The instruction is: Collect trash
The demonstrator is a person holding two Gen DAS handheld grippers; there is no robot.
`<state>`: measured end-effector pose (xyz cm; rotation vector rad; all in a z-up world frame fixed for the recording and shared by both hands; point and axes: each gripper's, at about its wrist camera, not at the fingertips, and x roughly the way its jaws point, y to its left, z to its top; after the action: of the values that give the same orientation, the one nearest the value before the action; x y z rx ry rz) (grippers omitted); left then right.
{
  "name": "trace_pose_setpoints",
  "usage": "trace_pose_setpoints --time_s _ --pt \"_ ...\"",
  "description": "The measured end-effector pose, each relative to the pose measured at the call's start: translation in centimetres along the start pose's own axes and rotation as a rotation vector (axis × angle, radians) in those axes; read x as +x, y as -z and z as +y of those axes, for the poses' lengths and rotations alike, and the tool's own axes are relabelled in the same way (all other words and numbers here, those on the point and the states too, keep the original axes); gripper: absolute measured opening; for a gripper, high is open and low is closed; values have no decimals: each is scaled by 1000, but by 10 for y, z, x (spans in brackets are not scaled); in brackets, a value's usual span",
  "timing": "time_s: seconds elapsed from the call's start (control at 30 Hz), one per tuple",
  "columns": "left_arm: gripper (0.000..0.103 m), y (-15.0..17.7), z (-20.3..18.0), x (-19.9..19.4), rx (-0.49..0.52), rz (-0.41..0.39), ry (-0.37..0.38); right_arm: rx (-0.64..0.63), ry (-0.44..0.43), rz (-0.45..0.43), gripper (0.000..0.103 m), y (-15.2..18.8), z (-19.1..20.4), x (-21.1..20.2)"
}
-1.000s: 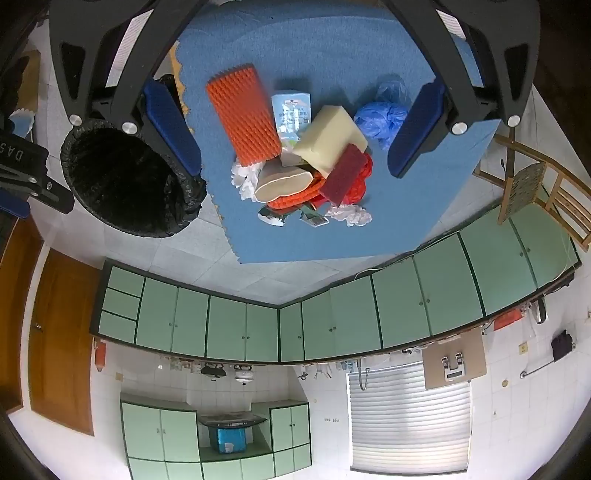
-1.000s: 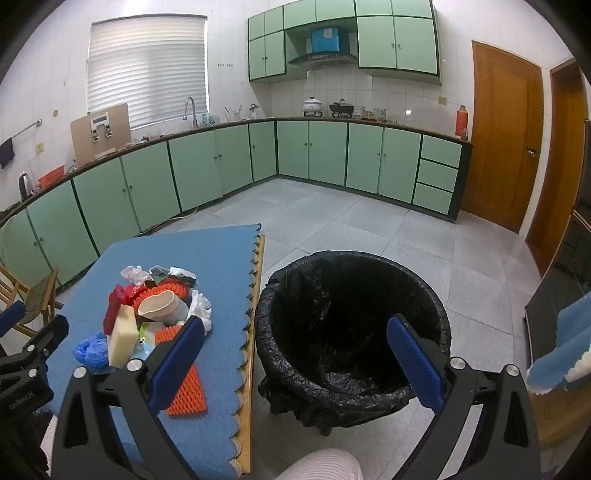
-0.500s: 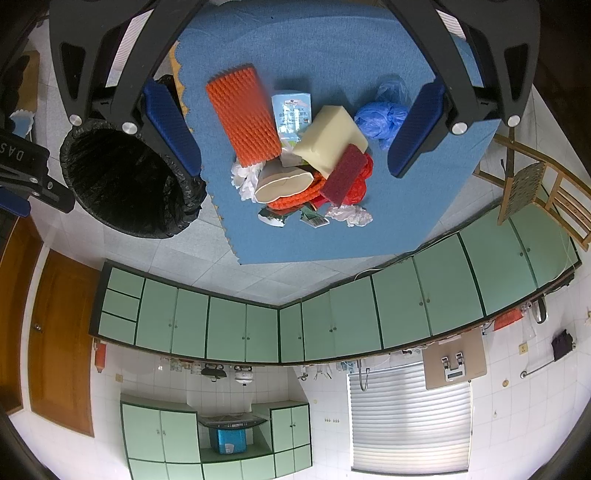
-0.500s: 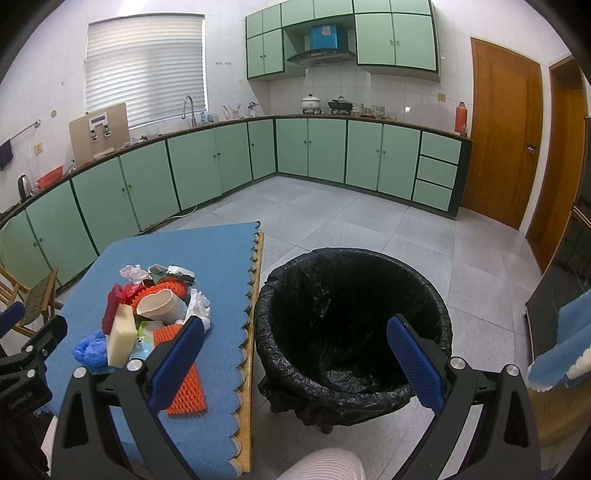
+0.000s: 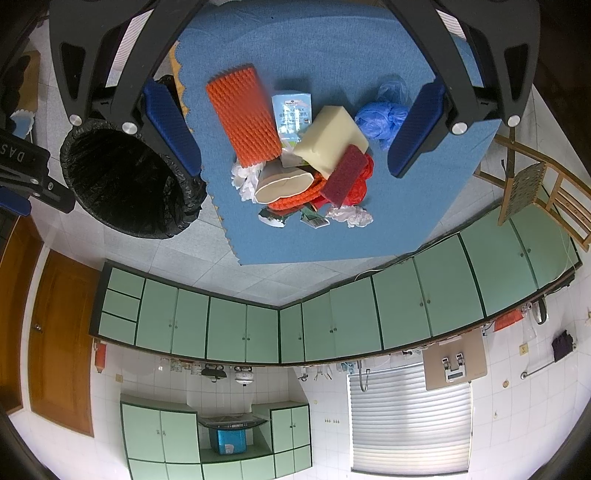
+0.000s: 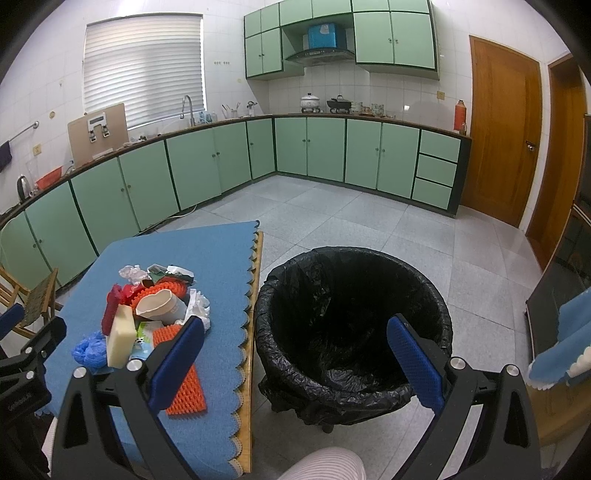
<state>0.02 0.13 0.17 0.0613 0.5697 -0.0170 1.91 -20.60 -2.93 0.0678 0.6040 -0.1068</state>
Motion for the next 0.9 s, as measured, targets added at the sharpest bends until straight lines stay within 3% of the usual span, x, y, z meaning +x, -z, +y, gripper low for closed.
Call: trace_pose_setpoints --time_s 0.9 --pt "98 -1 0 0 -1 0 1 4 1 1 97 0 -1 2"
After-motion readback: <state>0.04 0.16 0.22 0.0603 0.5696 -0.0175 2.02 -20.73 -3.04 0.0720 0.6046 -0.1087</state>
